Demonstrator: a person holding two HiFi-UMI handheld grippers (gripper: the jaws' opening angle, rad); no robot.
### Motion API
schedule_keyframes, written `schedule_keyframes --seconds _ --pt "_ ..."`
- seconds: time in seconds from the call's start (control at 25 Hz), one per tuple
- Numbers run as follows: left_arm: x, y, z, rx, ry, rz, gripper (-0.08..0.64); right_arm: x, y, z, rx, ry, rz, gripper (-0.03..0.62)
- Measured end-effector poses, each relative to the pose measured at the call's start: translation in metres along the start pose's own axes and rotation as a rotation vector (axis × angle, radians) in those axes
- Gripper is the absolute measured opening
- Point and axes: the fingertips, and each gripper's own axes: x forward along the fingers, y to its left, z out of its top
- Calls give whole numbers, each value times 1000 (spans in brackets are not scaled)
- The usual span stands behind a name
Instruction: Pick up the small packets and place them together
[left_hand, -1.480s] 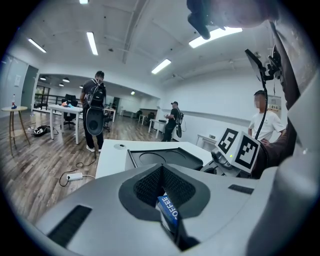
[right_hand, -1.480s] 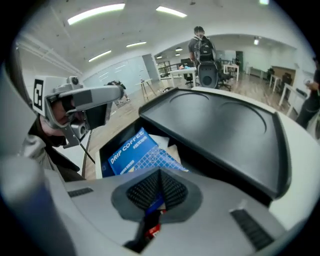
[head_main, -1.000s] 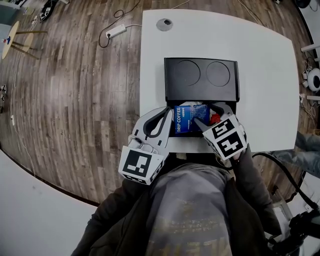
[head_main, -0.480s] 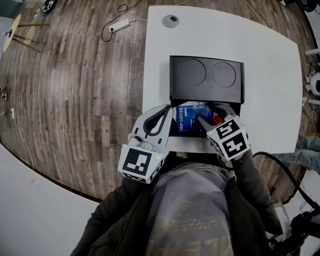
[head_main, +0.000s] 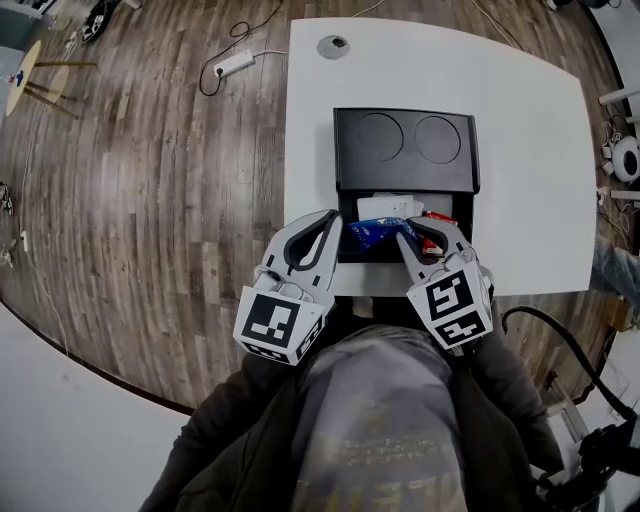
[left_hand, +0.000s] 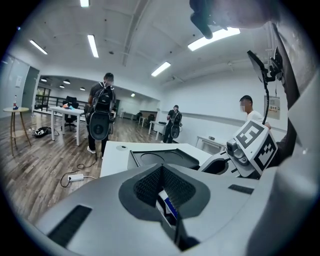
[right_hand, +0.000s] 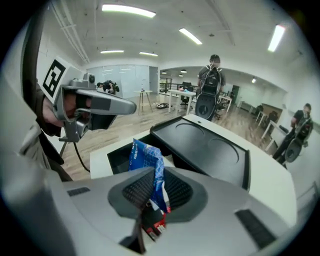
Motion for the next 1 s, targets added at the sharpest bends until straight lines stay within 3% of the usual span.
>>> schedule_keyframes --seconds 0.28,0.4,0.56,0.84,1.0 --pt "-22 -13 1 17 -27 -28 2 -26 10 16 20 -109 -58 51" --pt "-33 -17 2 9 -30 -28 1 -31 14 12 48 -99 -46 51" --pt "-47 -14 9 25 -61 -13 1 -45 14 34 125 -185 -23 51" --pt "-42 -1 32 22 -82 47 0 -57 -38 90 188 -281 -1 51" --pt "-50 6 20 14 -93 86 1 -42 -54 91 228 -269 15 51"
